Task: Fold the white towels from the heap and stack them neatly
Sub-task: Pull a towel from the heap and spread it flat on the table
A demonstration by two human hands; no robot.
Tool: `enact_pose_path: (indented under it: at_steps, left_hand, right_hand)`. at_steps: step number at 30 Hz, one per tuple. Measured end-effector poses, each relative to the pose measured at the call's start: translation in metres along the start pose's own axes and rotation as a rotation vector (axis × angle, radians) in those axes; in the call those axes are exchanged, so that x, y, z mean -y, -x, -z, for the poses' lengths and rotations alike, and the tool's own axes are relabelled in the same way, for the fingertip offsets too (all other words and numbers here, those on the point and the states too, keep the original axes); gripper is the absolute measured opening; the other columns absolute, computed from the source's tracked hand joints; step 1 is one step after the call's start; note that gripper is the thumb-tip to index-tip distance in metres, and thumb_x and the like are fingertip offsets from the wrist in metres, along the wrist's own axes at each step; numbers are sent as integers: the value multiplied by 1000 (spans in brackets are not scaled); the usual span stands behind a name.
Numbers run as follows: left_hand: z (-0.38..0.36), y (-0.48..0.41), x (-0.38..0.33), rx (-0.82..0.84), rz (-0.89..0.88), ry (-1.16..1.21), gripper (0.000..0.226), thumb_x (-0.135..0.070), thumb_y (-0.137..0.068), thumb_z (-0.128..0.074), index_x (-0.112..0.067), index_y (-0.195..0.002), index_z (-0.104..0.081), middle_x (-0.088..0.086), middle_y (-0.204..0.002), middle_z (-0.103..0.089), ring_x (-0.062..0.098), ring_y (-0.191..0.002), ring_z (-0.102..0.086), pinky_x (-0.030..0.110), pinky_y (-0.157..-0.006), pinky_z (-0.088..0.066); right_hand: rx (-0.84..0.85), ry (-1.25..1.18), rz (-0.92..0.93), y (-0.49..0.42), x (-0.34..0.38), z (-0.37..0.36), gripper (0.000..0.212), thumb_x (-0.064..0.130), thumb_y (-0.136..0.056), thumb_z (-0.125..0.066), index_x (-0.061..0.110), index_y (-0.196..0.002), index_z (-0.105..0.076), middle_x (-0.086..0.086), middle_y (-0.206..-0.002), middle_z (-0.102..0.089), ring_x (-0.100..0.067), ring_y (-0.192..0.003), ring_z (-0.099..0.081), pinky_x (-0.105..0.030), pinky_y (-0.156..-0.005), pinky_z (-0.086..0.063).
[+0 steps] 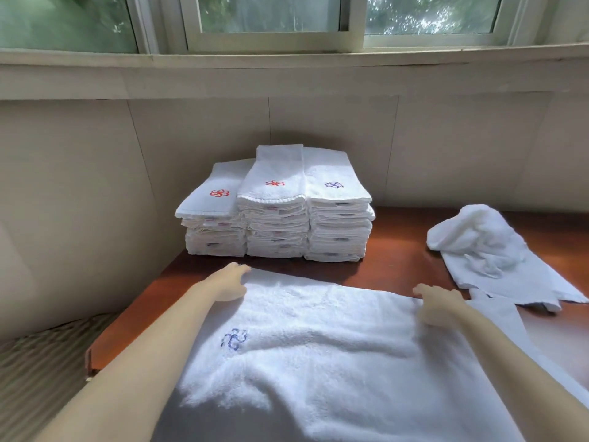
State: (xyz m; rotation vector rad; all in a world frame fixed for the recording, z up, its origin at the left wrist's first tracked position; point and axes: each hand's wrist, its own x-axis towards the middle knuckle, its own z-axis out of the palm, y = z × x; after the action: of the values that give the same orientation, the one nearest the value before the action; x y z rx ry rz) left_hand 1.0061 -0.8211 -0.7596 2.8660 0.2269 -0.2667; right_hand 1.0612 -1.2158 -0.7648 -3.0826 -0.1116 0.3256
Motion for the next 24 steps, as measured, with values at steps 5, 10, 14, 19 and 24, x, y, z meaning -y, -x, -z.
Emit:
enact_pose_path:
  at_steps: [5,10,14,19,24]
  left_hand:
    - [18,-26,-1,169,40,132,74,-11,-79,-61,-21,-145,-29,9,-134,-47,23,-105,-58,36,-80,-48]
    - [37,-45,-1,117,-3,-106,10,-17,-74,-65,-15,-80,-57,2,-73,-53,21,-66,-51,35,-55,-42]
    - [38,-51,5,-365,158,-160,19,-30,-86,-63,-19,-77,-50,5,-92,-58,30,-91,-58,33,-66,-40]
    - [24,-40,17,-786,146,17,19,7,-80,-44,-11,-85,-44,17,-97,-51,40,-88,-55,37,-63,-37]
    - [11,-13,33,-960,133,250,23,12,-74,-48,-6,-87,-53,14,-90,-50,33,-77,-48,34,-64,-32]
  right_hand:
    - [16,7,56,-26,2,6,33,55,-87,-49,22,-82,-49,1,-94,-63,-19,-85,-54,-26,-70,-40]
    - [-311,56,-2,-45,8,19,16,5,-84,-40,15,-73,-45,-6,-94,-58,-28,-85,-56,-30,-64,-43]
    - [-595,-67,-66,-48,21,28,17,-7,-83,-37,9,-86,-39,-14,-84,-52,-34,-76,-53,-33,-61,-37]
    - [-779,-300,-48,-37,36,29,17,-7,-89,-36,7,-96,-44,-21,-80,-53,-43,-79,-59,-36,-60,-35]
    - [-799,-498,226,-26,43,21,13,7,-93,-41,0,-95,-52,-20,-93,-54,-39,-85,-53,-46,-73,-41]
